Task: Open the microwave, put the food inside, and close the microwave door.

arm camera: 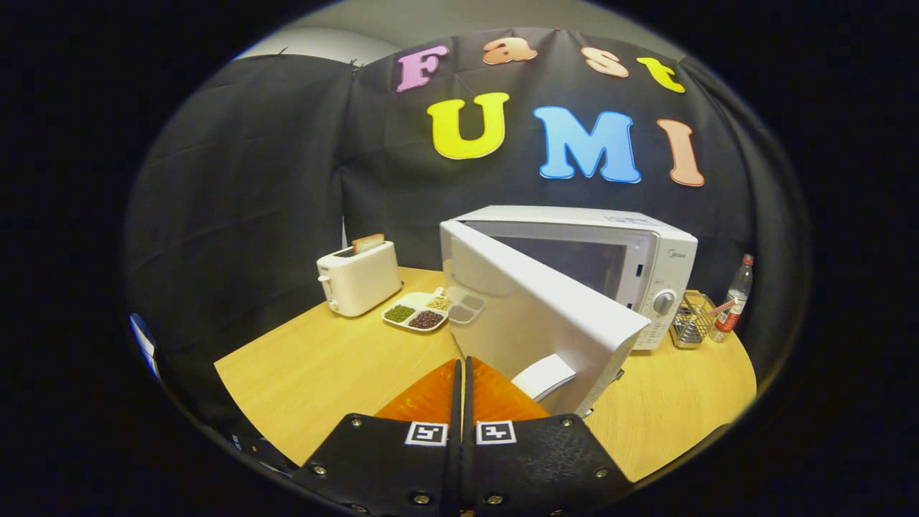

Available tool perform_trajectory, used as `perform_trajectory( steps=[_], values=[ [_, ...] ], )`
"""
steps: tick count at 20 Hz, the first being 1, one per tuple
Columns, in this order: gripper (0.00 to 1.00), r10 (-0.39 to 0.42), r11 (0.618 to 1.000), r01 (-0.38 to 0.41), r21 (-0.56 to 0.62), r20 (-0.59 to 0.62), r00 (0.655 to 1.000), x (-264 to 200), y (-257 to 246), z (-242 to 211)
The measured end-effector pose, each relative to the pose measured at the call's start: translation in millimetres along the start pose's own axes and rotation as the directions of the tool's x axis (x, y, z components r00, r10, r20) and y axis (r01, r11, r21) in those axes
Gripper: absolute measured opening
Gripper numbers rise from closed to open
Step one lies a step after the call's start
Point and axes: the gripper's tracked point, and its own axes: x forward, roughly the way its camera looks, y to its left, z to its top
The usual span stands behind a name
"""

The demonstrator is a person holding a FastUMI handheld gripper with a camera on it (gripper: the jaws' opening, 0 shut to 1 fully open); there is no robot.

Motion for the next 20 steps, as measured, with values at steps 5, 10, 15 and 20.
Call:
perform_trajectory(
  steps=[5, 10, 15, 20],
  values=[
    [0.01, -0.058, 0.997, 0.058, 0.043, -0.006, 0.998, 18.5, -46.0, 9.5],
    [0.01, -0.107, 0.992, 0.106, 0.064, 0.001, 0.994, 46.1, -87.8, 24.7],
    [0.00, -0.150, 0.985, 0.149, 0.090, 0.001, 0.989, 71.9, -122.5, 35.7],
    [0.01, -0.176, 0.978, 0.175, 0.113, -0.004, 0.984, 93.9, -149.2, 40.1]
  ],
)
